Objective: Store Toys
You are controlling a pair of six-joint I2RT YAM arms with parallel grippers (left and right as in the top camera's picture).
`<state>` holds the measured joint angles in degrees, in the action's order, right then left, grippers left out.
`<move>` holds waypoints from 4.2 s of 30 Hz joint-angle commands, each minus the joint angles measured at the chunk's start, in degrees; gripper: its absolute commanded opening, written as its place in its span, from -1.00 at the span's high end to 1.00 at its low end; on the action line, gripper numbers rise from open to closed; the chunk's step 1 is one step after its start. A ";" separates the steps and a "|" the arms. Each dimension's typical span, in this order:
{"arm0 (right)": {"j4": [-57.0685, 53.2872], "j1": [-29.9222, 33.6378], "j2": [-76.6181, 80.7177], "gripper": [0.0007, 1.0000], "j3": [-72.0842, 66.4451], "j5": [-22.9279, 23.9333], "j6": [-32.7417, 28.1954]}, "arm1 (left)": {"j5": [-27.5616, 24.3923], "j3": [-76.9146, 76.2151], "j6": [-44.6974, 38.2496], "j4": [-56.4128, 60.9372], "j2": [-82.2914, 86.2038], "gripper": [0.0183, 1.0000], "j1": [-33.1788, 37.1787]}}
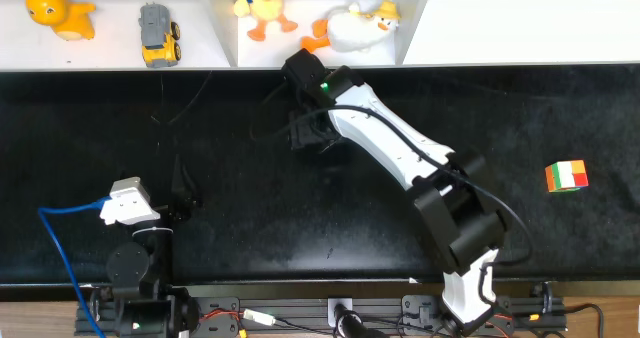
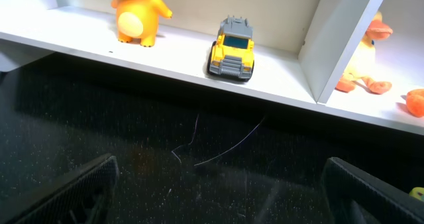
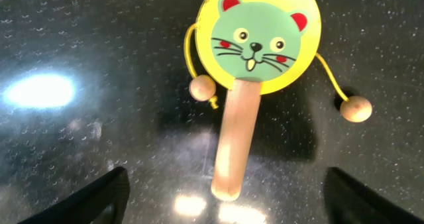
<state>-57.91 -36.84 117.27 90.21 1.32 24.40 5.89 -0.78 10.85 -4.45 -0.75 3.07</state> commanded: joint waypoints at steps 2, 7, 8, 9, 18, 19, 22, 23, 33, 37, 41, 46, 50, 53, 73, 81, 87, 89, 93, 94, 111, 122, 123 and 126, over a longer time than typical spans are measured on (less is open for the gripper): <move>0.09 -0.26 1.92 -0.35 1.75 1.05 0.00 | 0.63 0.33 1.22 0.26 0.59 -0.99 -0.15; 0.00 -0.26 3.28 -0.18 1.75 0.87 0.00 | 0.63 0.33 1.22 0.26 0.59 -1.00 -0.15; -0.09 -0.26 3.45 -0.09 1.75 0.74 0.02 | 0.63 0.31 1.22 0.26 0.59 -0.99 -0.15; -0.11 -0.26 3.63 0.00 1.75 0.63 0.02 | 0.63 0.33 1.22 0.26 0.59 -1.00 -0.15; -0.94 -0.26 3.63 0.58 1.75 0.63 0.00 | 0.63 0.31 1.22 0.26 0.59 -1.00 -0.15; -1.05 -0.26 3.63 0.61 1.75 0.63 0.00 | 0.63 0.31 1.22 0.26 0.59 -1.00 -0.15; -1.16 -0.26 3.63 0.73 1.75 0.63 0.00 | 0.63 0.31 1.22 0.26 0.59 -1.00 -0.15; -1.22 -0.26 3.63 0.75 1.75 0.63 0.00 | 0.63 0.31 1.22 0.26 0.59 -1.00 -0.15; -3.37 -0.22 3.58 0.91 2.10 -0.59 0.02 | 0.63 0.31 1.22 0.26 0.59 -1.00 -0.15; -7.80 -0.22 3.56 0.91 5.14 -1.97 -0.02 | 0.63 0.31 1.22 0.26 0.59 -1.00 -0.15; -14.10 -0.76 2.78 0.91 10.40 -1.92 -0.55 | 0.63 0.31 1.22 0.26 0.59 -1.00 -0.15; -20.06 -3.21 -2.82 0.92 11.74 -3.39 -0.61 | 0.63 0.33 1.22 0.26 0.59 -1.00 -0.15; -22.93 -5.86 -7.74 0.91 10.54 -3.37 0.31 | 0.63 0.31 1.22 0.26 0.59 -1.00 -0.15; -24.13 -6.64 -11.65 0.91 7.63 -3.34 2.36 | 0.63 0.31 1.22 0.26 0.59 -1.00 -0.15; -27.43 20.26 -43.25 0.91 -15.17 8.85 6.40 | 0.63 0.31 1.22 0.26 0.59 -1.00 -0.15; -17.49 31.80 -40.28 0.91 -15.17 9.25 -7.13 | 0.63 0.33 1.22 0.26 0.59 -1.00 -0.15; -8.48 35.82 -35.67 0.91 -15.17 8.15 -18.80 | 0.63 0.31 1.22 0.26 0.59 -1.00 -0.15; -5.16 35.91 -33.86 0.91 -15.17 8.13 -23.43 | 0.63 0.33 1.22 0.26 0.59 -1.00 -0.15; 1.81 35.91 -30.58 0.91 -15.17 7.54 -30.97 | 0.63 0.31 1.22 0.26 0.59 -1.00 -0.15; 3.34 35.91 -29.99 0.91 -15.17 6.91 -32.24 | 0.63 0.33 1.22 0.26 0.59 -1.00 -0.15; 23.56 36.37 -19.04 0.91 -15.17 1.88 -32.04 | 0.63 0.31 1.22 0.26 0.59 -1.00 -0.15; 28.52 36.52 -16.06 0.91 -15.17 1.86 -31.65 | 0.63 0.31 1.22 0.26 0.59 -0.99 -0.15; 29.24 36.52 -15.74 0.91 -15.17 1.86 -31.65 | 0.63 0.31 1.22 0.26 0.59 -1.00 -0.15; 31.63 36.52 -14.82 0.91 -15.17 1.88 -31.63 | 0.63 0.33 1.22 0.26 0.59 -1.00 -0.15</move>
<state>-27.68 -0.73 101.45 75.31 3.40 -7.66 5.89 -0.78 10.87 -4.45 -0.75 3.07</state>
